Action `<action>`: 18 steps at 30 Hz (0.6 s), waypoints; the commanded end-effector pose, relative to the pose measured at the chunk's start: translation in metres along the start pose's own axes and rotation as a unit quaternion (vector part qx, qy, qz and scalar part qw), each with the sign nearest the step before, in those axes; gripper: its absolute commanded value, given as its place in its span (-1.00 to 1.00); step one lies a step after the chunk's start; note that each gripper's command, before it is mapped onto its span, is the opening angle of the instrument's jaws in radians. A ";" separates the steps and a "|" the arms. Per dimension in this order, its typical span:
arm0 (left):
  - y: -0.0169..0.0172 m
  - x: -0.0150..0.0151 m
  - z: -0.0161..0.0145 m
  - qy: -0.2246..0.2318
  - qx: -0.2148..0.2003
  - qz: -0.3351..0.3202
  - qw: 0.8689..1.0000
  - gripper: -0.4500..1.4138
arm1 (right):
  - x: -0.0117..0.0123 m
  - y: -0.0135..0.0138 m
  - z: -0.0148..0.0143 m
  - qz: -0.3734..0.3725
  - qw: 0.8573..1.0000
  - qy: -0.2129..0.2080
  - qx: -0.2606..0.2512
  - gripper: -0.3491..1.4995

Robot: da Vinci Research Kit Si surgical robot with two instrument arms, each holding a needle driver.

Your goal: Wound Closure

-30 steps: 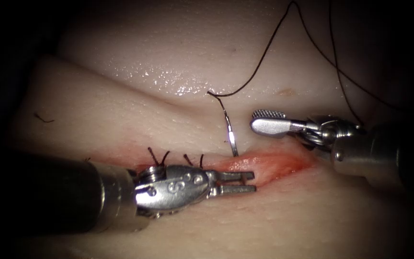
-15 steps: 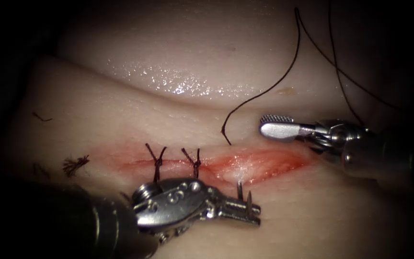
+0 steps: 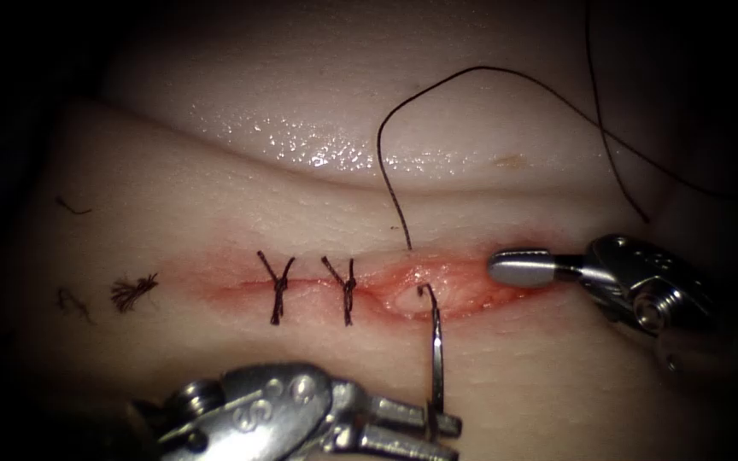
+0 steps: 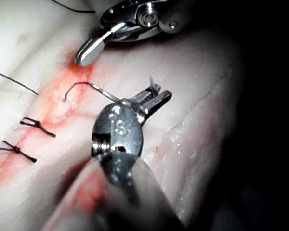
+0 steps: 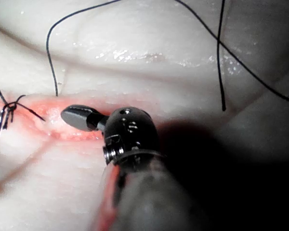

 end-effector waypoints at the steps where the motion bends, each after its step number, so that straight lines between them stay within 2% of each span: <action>1: -0.0005 0.0000 0.0004 -0.010 0.032 0.033 0.999 -1.00 | -0.0002 -0.0007 0.0008 -0.006 1.000 0.002 0.012 -0.95; 3: -0.0010 0.0006 0.0001 -0.019 0.064 0.066 0.996 -1.00 | 0.0002 -0.0012 0.0007 -0.002 1.000 0.011 0.019 -0.84; 4: -0.0013 0.0009 -0.0001 -0.026 0.079 0.087 0.993 -1.00 | 0.0004 -0.0014 0.0006 0.000 1.000 0.018 0.021 -0.67; 5: -0.0020 0.0015 -0.0004 -0.045 0.113 0.128 0.984 -1.00 | 0.0010 -0.0017 0.0006 0.031 0.999 0.022 0.023 -0.06; 6: -0.0023 0.0016 -0.0005 -0.052 0.124 0.143 0.981 -1.00 | 0.0014 -0.0019 0.0006 0.078 0.996 0.022 0.025 0.29; 7: -0.0025 0.0017 -0.0005 -0.060 0.136 0.159 0.976 -1.00 | 0.0017 -0.0021 0.0006 0.110 0.993 0.024 0.027 0.47; 13: -0.0030 0.0008 0.0000 -0.098 0.161 0.215 0.958 -1.00 | 0.0043 -0.0037 0.0009 0.229 0.972 0.034 0.049 0.80; 15: -0.0030 0.0001 0.0004 -0.114 0.162 0.239 0.951 -1.00 | 0.0052 -0.0042 0.0011 0.254 0.965 0.030 0.055 0.78; 17: -0.0028 -0.0012 0.0011 -0.139 0.162 0.261 0.942 -1.00 | 0.0064 -0.0044 0.0013 0.265 0.961 0.024 0.073 0.58; 18: -0.0028 -0.0016 0.0013 -0.145 0.162 0.264 0.940 -1.00 | 0.0067 -0.0043 0.0013 0.266 0.961 0.022 0.074 0.58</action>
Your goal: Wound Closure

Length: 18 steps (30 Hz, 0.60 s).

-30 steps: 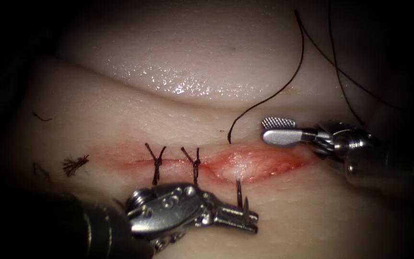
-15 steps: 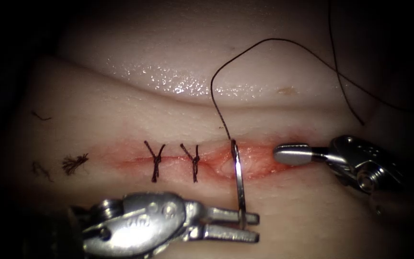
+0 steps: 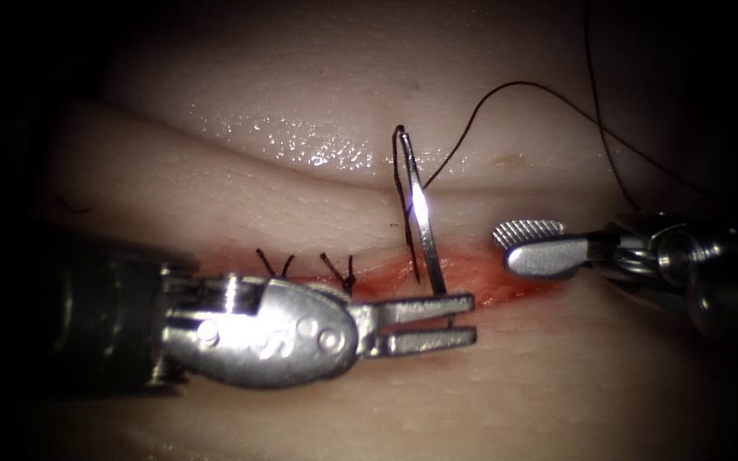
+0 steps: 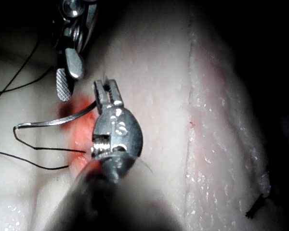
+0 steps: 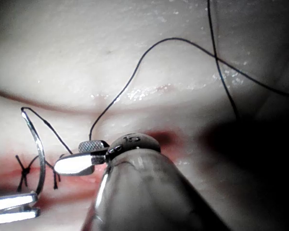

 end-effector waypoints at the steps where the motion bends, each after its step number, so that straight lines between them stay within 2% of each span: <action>1: 0.0008 -0.0007 0.0010 -0.005 -0.003 0.005 1.000 -1.00 | 0.0007 0.0003 0.0011 0.003 1.000 -0.002 0.003 0.58; 5: 0.0016 -0.0014 0.0019 -0.021 -0.005 0.023 1.000 -1.00 | 0.0010 0.0002 0.0016 0.019 1.000 -0.007 0.005 0.63; 11: 0.0019 -0.0018 0.0029 -0.033 -0.006 0.034 0.999 -1.00 | 0.0001 -0.0001 0.0029 0.025 0.999 -0.021 0.018 0.71; 18: 0.0024 -0.0014 0.0031 -0.032 -0.007 0.039 0.999 -1.00 | -0.0008 0.0011 0.0050 0.015 0.999 -0.037 -0.001 0.76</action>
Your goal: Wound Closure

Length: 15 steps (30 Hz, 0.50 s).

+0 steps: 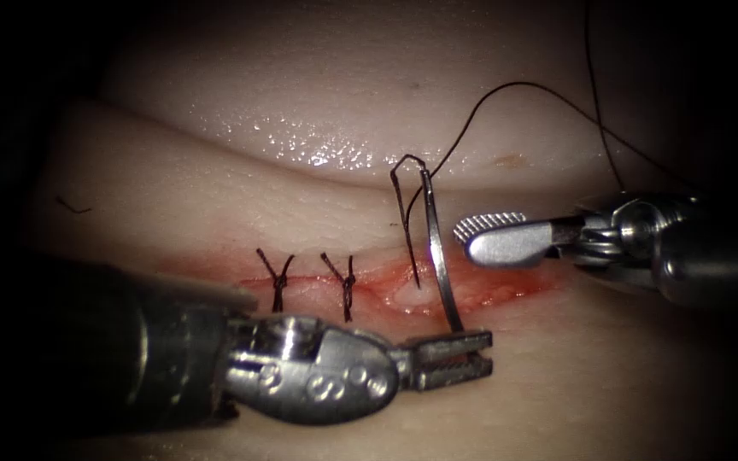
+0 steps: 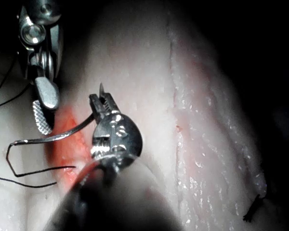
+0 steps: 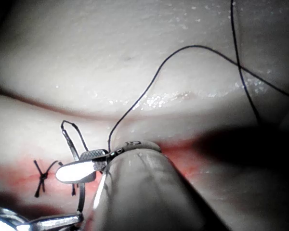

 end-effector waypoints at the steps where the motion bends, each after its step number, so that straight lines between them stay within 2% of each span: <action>1: 0.0005 -0.0002 0.0007 0.003 -0.002 0.000 1.000 -1.00 | -0.0002 0.0009 0.0015 -0.004 1.000 -0.002 0.001 0.76; 15: 0.0005 -0.0001 0.0008 0.003 -0.004 0.006 1.000 -1.00 | -0.0011 0.0012 0.0040 -0.009 1.000 -0.027 0.003 0.69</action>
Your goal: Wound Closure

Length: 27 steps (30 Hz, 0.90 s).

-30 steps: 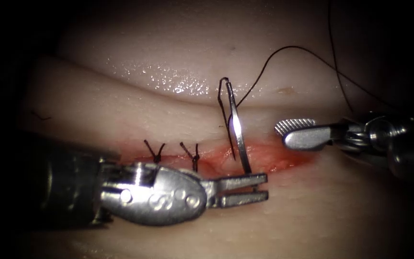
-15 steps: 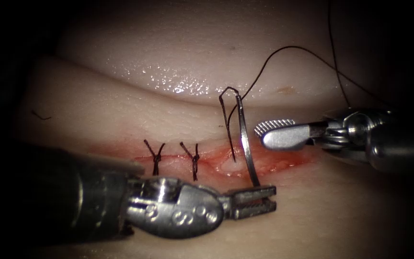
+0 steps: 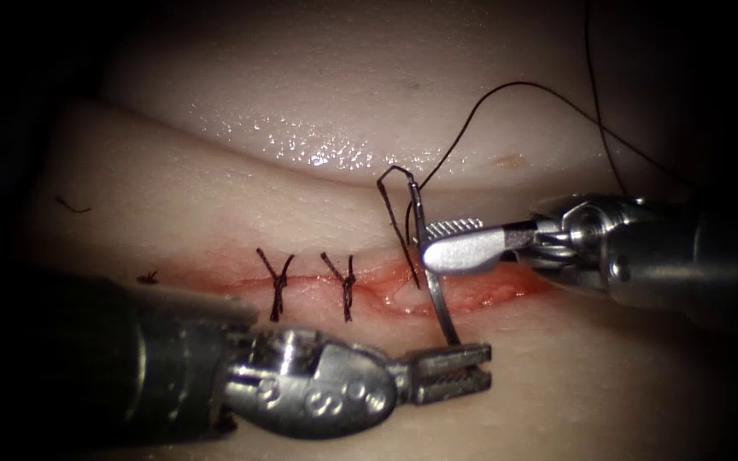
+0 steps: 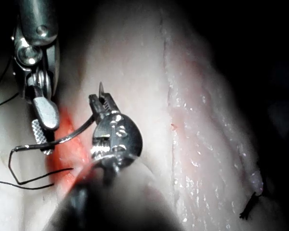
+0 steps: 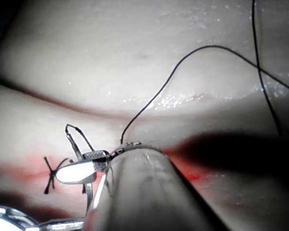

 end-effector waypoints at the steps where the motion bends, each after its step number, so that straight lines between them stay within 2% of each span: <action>1: 0.0005 -0.0002 0.0008 0.001 -0.003 -0.001 1.000 -1.00 | -0.0003 0.0007 0.0011 -0.001 1.000 -0.004 -0.002 0.69; 10: 0.0007 0.0002 0.0007 0.001 -0.006 0.005 1.000 -1.00 | 0.0002 0.0013 0.0010 -0.005 1.000 -0.015 -0.013 0.69; 16: 0.0009 0.0005 0.0006 0.003 -0.008 0.008 1.000 -1.00 | 0.0000 0.0014 0.0011 -0.008 1.000 -0.024 -0.002 0.54; 18: 0.0009 0.0005 0.0006 0.004 -0.008 0.008 1.000 -1.00 | -0.0001 0.0014 0.0011 -0.010 1.000 -0.030 0.004 0.36; 19: 0.0009 0.0005 0.0005 0.004 -0.009 0.008 1.000 -1.00 | -0.0001 0.0014 0.0011 -0.010 0.999 -0.034 0.006 0.20; 20: 0.0009 0.0005 0.0005 0.004 -0.009 0.008 1.000 -1.00 | -0.0001 0.0014 0.0011 -0.011 0.999 -0.037 0.005 -0.13; 21: 0.0009 0.0004 0.0005 0.004 -0.009 0.008 1.000 -1.00 | -0.0002 0.0014 0.0010 -0.014 0.999 -0.042 0.001 -0.84; 22: 0.0008 0.0004 0.0004 0.004 -0.009 0.008 1.000 -1.00 | -0.0002 0.0014 0.0009 -0.020 0.999 -0.045 -0.001 -1.00; 27: 0.0008 0.0005 0.0004 0.004 -0.009 0.008 1.000 -1.00 | 0.0000 0.0015 0.0002 -0.031 0.999 -0.035 -0.020 -1.00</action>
